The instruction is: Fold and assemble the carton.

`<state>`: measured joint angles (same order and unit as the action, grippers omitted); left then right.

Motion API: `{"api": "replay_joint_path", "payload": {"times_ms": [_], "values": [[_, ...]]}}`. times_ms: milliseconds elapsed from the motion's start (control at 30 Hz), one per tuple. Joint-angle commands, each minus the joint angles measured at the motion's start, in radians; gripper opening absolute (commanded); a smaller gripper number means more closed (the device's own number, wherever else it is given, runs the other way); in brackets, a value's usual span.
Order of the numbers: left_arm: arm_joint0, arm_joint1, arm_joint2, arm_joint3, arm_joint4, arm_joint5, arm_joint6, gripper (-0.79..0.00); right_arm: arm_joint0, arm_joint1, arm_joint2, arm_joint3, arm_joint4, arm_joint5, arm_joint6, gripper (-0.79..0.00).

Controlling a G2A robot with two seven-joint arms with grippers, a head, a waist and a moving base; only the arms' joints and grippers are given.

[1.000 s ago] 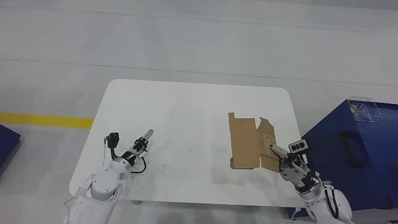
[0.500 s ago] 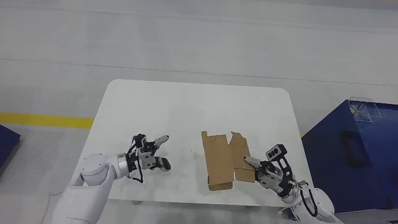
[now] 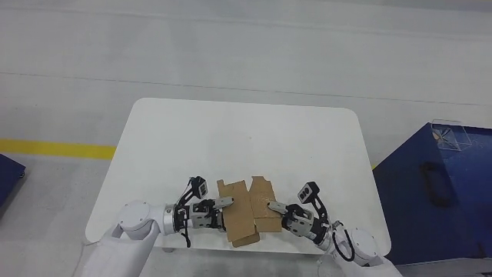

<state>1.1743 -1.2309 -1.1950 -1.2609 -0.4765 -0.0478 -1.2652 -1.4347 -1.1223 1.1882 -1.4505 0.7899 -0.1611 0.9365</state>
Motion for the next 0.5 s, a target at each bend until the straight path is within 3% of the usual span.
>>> {"api": "replay_joint_path", "payload": {"times_ms": [0,167,200,467], "values": [[0.009,0.001,0.000,-0.009,-0.008,-0.017,0.000,-0.785,0.020,-0.007,-0.024,0.018,-0.002,-0.006,-0.012,-0.785],[0.020,0.007,-0.010,-0.010,-0.056,0.000,-0.026,-0.785,0.050,-0.016,-0.053,0.051,-0.006,-0.004,-0.022,-0.785],[0.019,0.007,-0.012,-0.010,-0.058,0.002,-0.028,-0.785,0.050,-0.016,-0.053,0.051,-0.006,-0.004,-0.022,0.000],[0.019,0.007,-0.012,-0.010,-0.058,0.002,-0.028,-0.785,0.050,-0.016,-0.053,0.051,-0.006,-0.004,-0.022,0.000]]}}
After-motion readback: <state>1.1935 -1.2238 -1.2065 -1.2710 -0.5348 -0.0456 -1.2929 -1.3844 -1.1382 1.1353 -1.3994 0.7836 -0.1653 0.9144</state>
